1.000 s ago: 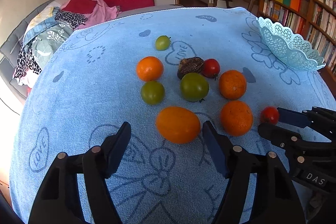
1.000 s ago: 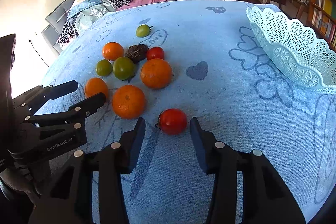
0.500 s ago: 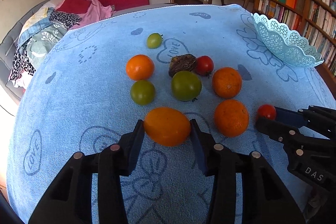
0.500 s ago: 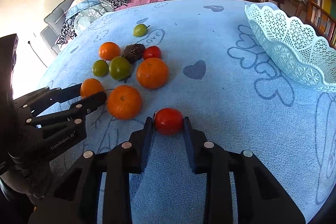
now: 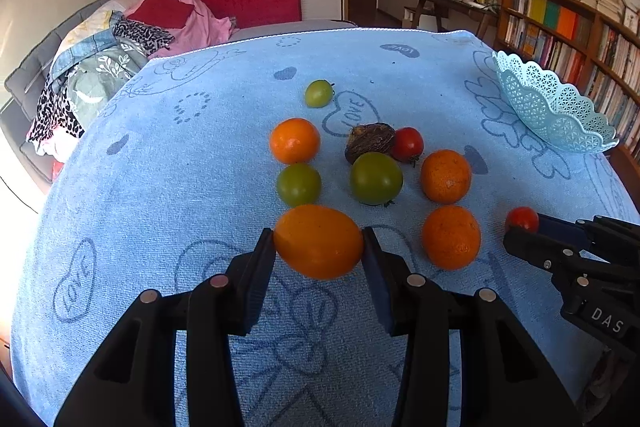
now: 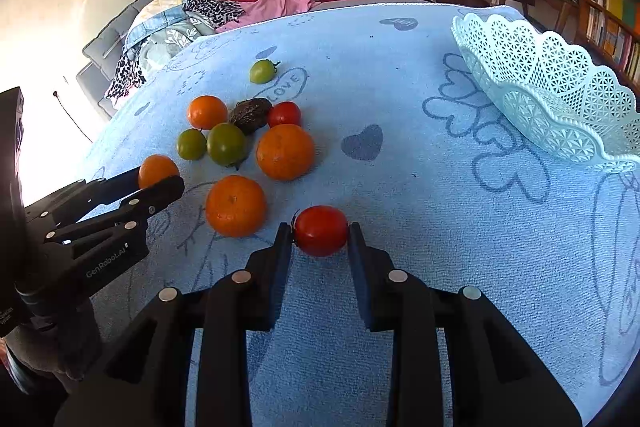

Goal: Organize fruits
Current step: 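Carry the red tomato and orange over the lattice basket with both tools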

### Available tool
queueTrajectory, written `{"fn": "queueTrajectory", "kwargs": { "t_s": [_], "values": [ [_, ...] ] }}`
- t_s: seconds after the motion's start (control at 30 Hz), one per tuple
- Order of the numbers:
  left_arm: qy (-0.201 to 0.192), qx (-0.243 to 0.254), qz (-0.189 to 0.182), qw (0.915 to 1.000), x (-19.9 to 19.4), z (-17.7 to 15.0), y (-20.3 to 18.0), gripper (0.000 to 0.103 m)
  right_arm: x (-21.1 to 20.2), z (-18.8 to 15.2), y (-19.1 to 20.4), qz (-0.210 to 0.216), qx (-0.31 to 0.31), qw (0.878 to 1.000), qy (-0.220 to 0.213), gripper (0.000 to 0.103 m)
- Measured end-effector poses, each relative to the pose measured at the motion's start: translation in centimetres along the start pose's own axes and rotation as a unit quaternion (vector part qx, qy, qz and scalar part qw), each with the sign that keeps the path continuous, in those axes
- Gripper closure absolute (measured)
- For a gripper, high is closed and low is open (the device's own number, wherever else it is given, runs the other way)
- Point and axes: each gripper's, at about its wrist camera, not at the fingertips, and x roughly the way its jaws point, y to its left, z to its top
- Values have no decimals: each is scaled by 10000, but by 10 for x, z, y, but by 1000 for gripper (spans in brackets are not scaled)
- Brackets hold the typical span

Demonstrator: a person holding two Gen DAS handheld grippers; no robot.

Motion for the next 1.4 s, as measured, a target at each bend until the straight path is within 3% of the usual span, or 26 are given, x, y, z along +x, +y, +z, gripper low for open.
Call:
{"fn": "queueTrajectory", "kwargs": {
  "t_s": [0.17, 0.57, 1.1, 1.4],
  "values": [
    [-36, 7, 1, 10000, -8, 3, -3, 59, -8, 3, -1, 0, 29, 9999, -97, 73],
    [-534, 237, -92, 9982, -43, 31, -28, 59, -51, 20, -21, -69, 252, 9976, -642, 73],
    [-662, 646, -304, 9953, -39, 70, -90, 59, -102, 46, -96, -569, 848, 9853, -1373, 73],
    [-691, 805, -531, 9929, -24, 95, -131, 59, -93, 53, -149, -743, 1323, 9798, -1303, 73]
  ]
}}
